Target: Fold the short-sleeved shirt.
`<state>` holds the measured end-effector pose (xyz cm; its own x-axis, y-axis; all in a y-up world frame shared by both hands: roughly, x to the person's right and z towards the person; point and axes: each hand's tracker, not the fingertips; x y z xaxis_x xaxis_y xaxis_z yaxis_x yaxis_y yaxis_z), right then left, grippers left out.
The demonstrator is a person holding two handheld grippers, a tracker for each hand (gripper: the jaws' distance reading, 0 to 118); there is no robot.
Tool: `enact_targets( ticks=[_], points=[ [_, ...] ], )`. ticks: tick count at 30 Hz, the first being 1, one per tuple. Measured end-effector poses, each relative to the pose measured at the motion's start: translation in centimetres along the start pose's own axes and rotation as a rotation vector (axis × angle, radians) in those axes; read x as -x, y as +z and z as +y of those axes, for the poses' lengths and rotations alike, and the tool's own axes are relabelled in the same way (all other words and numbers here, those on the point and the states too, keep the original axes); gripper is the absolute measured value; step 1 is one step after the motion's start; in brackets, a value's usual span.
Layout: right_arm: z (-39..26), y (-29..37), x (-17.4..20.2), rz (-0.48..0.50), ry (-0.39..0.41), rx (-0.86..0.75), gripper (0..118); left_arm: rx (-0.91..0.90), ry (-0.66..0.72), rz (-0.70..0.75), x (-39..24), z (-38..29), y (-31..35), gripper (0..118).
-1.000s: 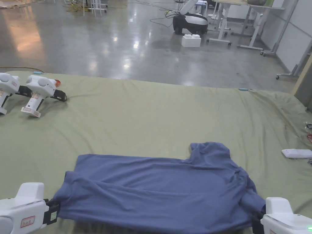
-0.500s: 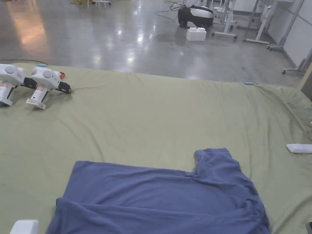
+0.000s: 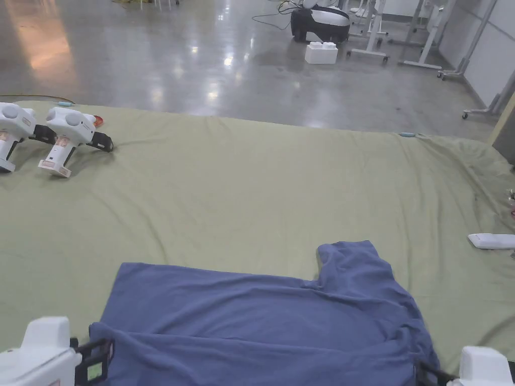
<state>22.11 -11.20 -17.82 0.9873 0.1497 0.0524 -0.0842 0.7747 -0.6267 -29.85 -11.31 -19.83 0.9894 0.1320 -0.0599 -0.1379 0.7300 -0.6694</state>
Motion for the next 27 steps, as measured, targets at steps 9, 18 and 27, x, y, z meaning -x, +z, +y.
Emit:
enact_targets(
  ticks=[9,18,27],
  points=[
    [7.0,1.3,5.6,0.012,-0.066,-0.418,75,-0.368,-0.108,0.008,-5.8,6.1,1.2,52],
    [9.1,2.3,8.7,0.007,-0.068,-0.602,2,-0.566,-0.177,0.042,-8.0,7.5,2.1,0],
    [9.5,1.6,9.0,0.015,-0.072,-0.614,1,-0.508,-0.157,0.025,-5.5,7.4,-0.6,0]
  ],
)
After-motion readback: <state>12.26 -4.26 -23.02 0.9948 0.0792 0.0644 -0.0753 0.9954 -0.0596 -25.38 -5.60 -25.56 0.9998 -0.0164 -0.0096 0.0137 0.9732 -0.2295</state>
